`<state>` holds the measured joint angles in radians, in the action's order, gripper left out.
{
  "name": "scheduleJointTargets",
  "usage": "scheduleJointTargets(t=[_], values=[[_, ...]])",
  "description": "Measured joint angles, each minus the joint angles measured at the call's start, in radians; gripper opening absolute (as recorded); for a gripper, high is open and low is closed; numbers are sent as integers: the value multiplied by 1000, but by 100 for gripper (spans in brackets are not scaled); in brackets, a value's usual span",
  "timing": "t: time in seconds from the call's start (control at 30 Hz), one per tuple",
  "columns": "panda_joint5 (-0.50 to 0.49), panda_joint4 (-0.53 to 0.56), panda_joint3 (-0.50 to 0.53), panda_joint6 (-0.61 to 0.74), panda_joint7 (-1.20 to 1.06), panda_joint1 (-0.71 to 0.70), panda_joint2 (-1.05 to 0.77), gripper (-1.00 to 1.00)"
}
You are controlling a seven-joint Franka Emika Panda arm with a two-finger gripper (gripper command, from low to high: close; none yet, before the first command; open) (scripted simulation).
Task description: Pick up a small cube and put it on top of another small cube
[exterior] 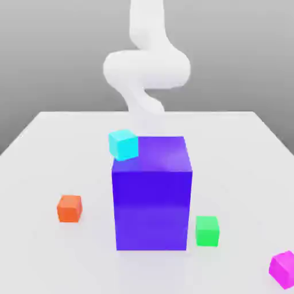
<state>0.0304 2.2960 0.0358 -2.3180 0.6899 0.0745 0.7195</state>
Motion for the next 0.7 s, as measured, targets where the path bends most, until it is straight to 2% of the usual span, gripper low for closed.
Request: scheduleJointTargets(t=[0.37,0.7], values=[[160,-19,111,-77,-506,278,-360,0],[262,-34,89,-149,-930,426,-678,0]])
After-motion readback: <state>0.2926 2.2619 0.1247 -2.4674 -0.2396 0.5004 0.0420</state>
